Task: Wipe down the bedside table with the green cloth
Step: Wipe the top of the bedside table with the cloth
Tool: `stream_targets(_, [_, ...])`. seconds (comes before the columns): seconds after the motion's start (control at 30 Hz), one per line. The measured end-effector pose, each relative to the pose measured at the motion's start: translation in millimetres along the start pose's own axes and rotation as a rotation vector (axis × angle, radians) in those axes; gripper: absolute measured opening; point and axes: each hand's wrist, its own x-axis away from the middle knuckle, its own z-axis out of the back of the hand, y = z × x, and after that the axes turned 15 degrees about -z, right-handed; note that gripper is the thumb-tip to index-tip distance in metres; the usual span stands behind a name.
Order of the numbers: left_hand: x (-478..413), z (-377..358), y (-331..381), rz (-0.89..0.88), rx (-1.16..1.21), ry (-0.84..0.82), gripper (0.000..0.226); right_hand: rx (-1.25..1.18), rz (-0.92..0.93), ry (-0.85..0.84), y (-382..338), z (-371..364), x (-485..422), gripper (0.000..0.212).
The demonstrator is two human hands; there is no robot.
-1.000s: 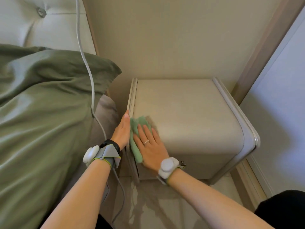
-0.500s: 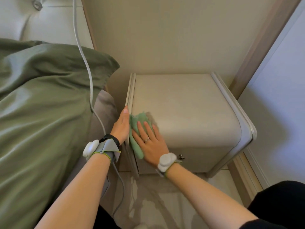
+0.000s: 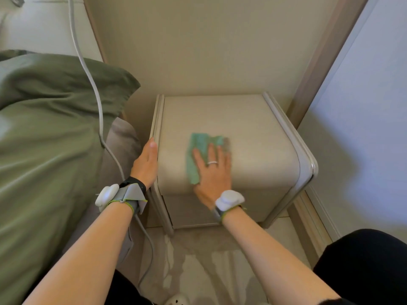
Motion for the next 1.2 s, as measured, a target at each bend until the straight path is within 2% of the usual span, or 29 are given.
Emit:
stream_targets(0.1, [3.3,0.4,-1.3,0.016,-0.092,0.020,0.060,0.057,0.363,-0.154,-10.7,6.7,-6.9,0.069])
stream_targets(0.17, [4.8,-0.4,-0.2,0.011,-0.144,0.024,0.060,0.117,0.448,-0.155,25.2,10.9,-32.8,0.066])
stream_targets(0.2, [5.4,-0.9,0.6,0.007,-0.160,0.028,0.059,0.131,0.375,-0.150,54.6,9.0,-50.0,0.064])
stream_targets(0.3, [6.0,-2.4,4.0,0.009,-0.185,0.049,0.057,0.145,-0.007,-0.114,150.5,18.9,-88.2,0.061])
stream_targets(0.4, [5.1,-2.7,5.7,0.003,-0.186,0.060,0.055,0.084,-0.240,-0.167,171.5,33.5,-68.6,0.065])
stream_targets(0.53, [5.1,-3.6,7.2,-0.002,-0.198,0.055,0.054,0.204,-0.190,-0.129,153.1,27.8,-11.9,0.072])
stream_targets(0.7, [6.7,-4.8,8.0,0.003,-0.227,0.060,0.054,0.328,-0.176,-0.170,172.5,42.0,-58.1,0.072])
stream_targets(0.8, [7.0,-3.6,11.4,0.002,-0.213,0.052,0.054,0.278,-0.197,-0.119,170.9,40.5,-56.0,0.071])
stream_targets(0.9, [7.1,-2.0,11.4,0.014,-0.219,0.043,0.055,0.142,-0.242,-0.071,170.4,26.6,-8.2,0.071])
stream_targets(1.0, [8.4,-1.2,11.6,0.018,-0.219,0.035,0.055,0.090,-0.285,-0.091,173.1,1.8,34.9,0.068])
stream_targets(1.2, [8.1,-2.0,13.4,0.013,-0.226,0.039,0.056,0.056,-0.227,0.002,174.1,9.8,-8.1,0.069])
